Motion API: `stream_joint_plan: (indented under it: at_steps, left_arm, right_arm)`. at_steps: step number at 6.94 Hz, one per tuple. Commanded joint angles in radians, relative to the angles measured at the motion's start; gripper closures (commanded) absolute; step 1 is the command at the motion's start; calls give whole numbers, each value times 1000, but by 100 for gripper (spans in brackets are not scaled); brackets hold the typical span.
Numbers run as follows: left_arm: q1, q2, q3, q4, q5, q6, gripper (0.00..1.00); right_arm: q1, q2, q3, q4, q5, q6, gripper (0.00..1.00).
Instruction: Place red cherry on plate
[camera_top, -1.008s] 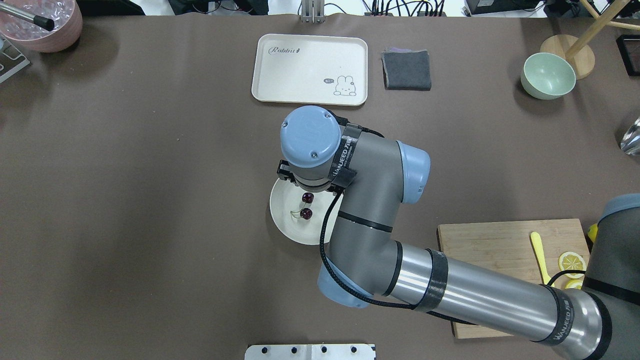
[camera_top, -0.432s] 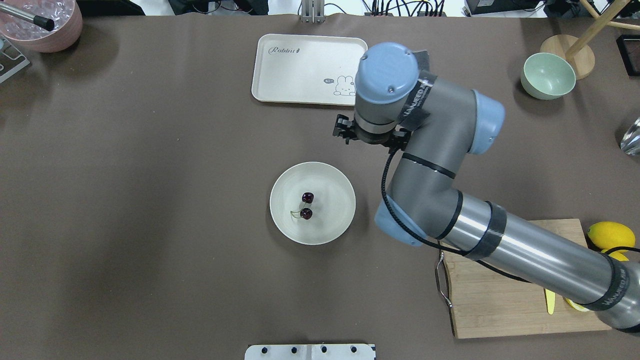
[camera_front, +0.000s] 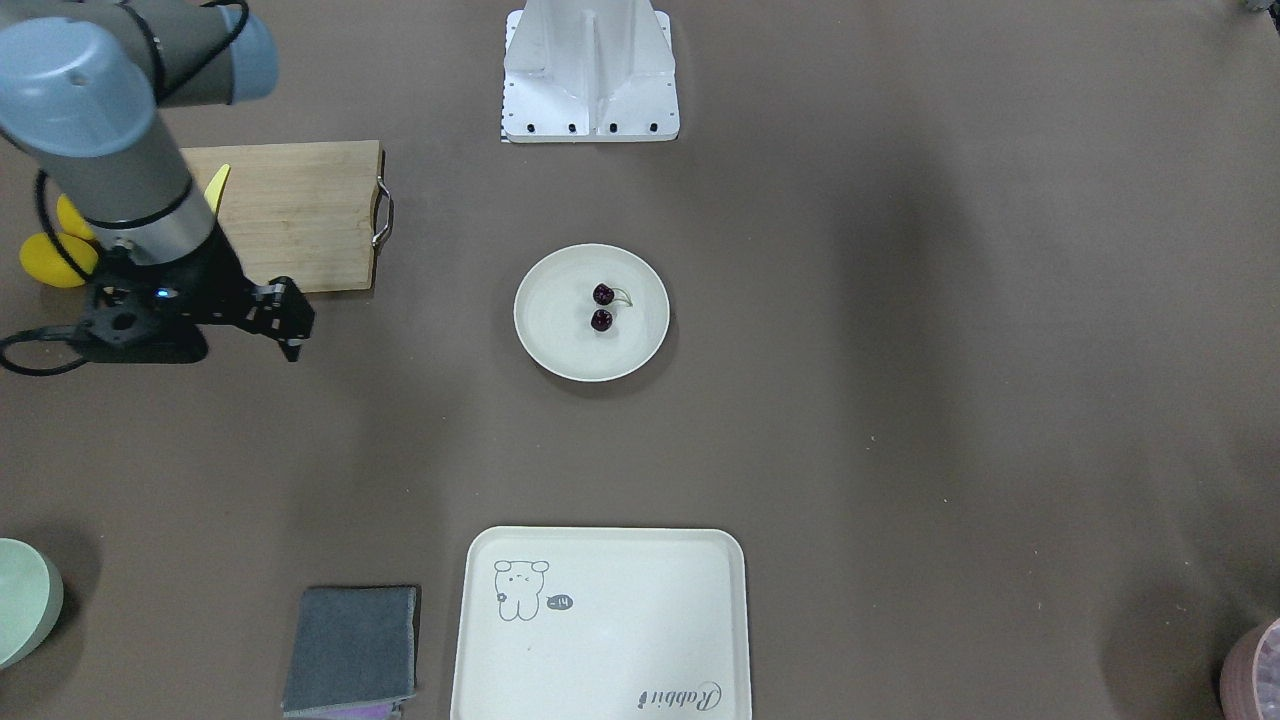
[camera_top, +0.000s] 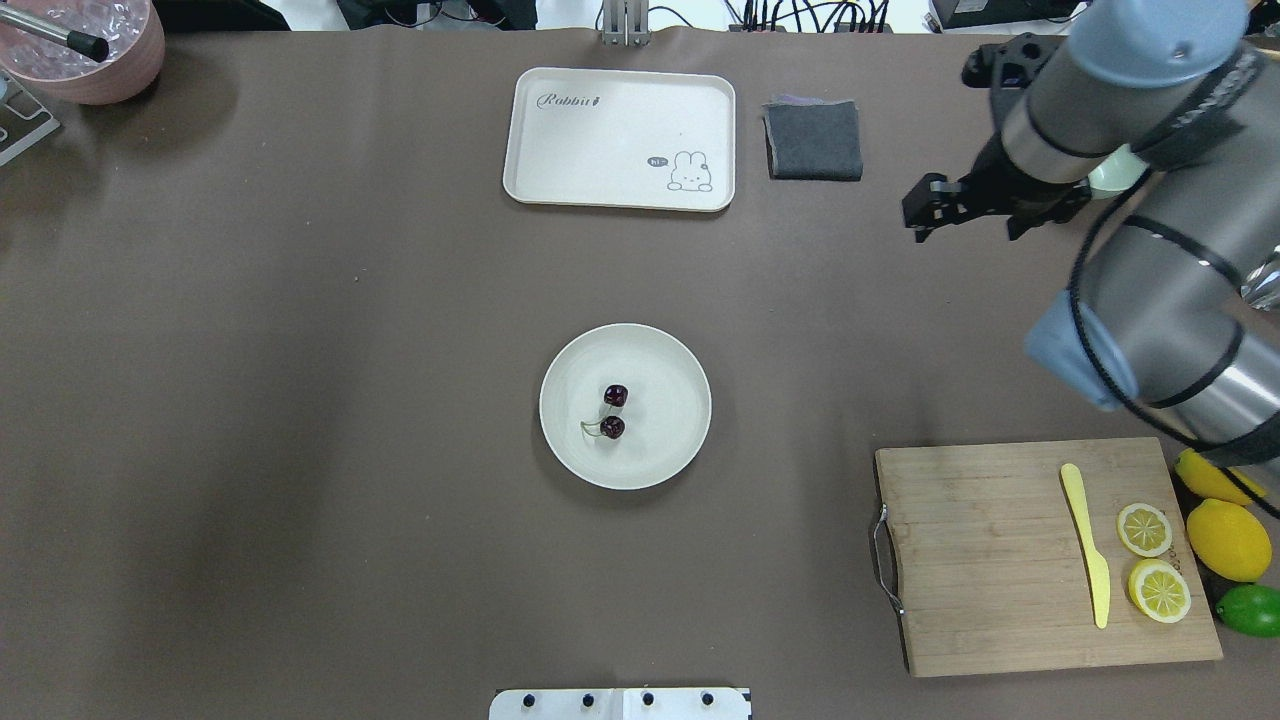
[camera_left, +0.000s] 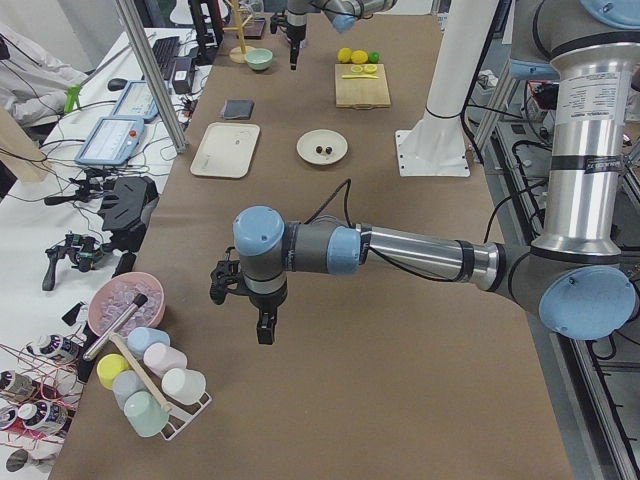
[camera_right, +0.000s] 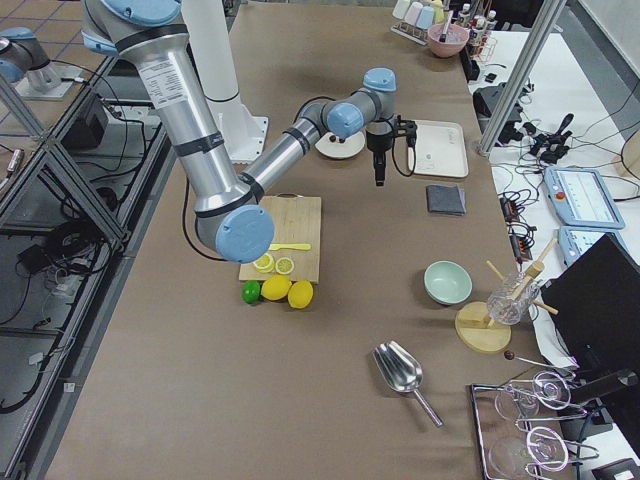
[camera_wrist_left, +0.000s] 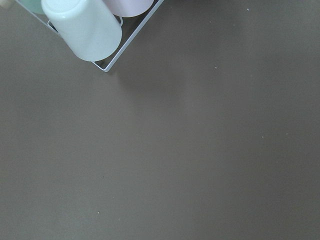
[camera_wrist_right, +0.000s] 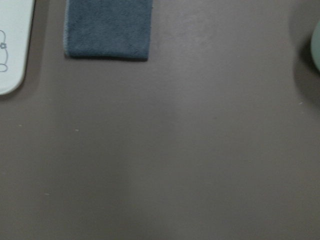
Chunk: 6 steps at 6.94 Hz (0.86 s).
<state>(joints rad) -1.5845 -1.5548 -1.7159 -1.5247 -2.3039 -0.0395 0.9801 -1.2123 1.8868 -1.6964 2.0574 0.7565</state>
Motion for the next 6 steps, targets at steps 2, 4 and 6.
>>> stream_joint_plan:
  at_steps: [2, 4, 6]
  left_arm:
    - [1, 25, 12, -63, 1, -14, 2]
    - [4, 25, 13, -61, 3, -13, 2]
    - [11, 41, 12, -63, 1, -10, 2]
  right_arm:
    - [380, -290, 3, 0, 219, -544, 0]
    - [536, -395, -94, 1, 210, -802, 0]
    - [606, -491, -140, 10, 210, -806, 0]
